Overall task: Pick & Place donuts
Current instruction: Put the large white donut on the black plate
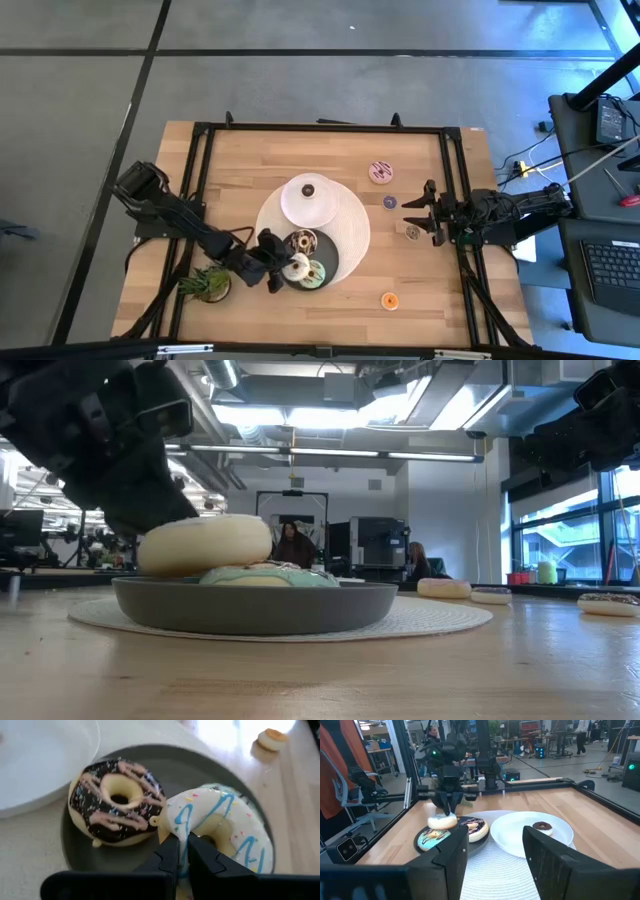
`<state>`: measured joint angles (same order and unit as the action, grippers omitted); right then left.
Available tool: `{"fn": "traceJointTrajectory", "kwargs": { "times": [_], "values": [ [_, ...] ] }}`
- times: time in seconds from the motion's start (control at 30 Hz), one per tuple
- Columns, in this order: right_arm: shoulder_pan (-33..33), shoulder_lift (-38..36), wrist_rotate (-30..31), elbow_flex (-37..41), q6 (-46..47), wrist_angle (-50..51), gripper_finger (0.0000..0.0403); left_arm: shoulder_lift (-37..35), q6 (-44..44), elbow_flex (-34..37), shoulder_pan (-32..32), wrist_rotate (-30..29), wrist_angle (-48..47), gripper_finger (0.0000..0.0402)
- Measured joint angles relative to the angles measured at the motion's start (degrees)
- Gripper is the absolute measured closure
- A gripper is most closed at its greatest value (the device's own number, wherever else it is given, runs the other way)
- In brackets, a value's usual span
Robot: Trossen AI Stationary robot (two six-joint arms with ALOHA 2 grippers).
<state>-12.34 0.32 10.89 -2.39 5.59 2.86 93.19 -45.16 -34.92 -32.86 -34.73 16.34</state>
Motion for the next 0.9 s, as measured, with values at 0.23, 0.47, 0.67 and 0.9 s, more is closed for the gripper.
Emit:
{"fn": "traceJointTrajectory", "kwargs": {
  "times": [0.23, 0.47, 0.67, 0.9],
  "values": [
    [0.0, 0.0, 0.01, 0.0, -0.07, -0.01, 0.0215, 1.68, -1.05, -0.02, 0.0, -0.35, -0.18, 0.037],
    [0.0, 0.0, 0.01, 0.0, -0.08, 0.0, 0.0215, 1.55, -1.62, -0.02, 0.02, -0.17, -0.02, 0.0348],
    [0.0, 0.0, 0.01, 0.0, 0.04, 0.01, 0.0215, 1.55, -3.66, -0.04, 0.02, -0.69, 0.65, 0.0327],
    [0.0, 0.0, 0.01, 0.0, 0.02, 0.01, 0.0215, 1.55, -3.68, -0.04, 0.02, -1.26, 0.61, 0.0286]
  ]
}}
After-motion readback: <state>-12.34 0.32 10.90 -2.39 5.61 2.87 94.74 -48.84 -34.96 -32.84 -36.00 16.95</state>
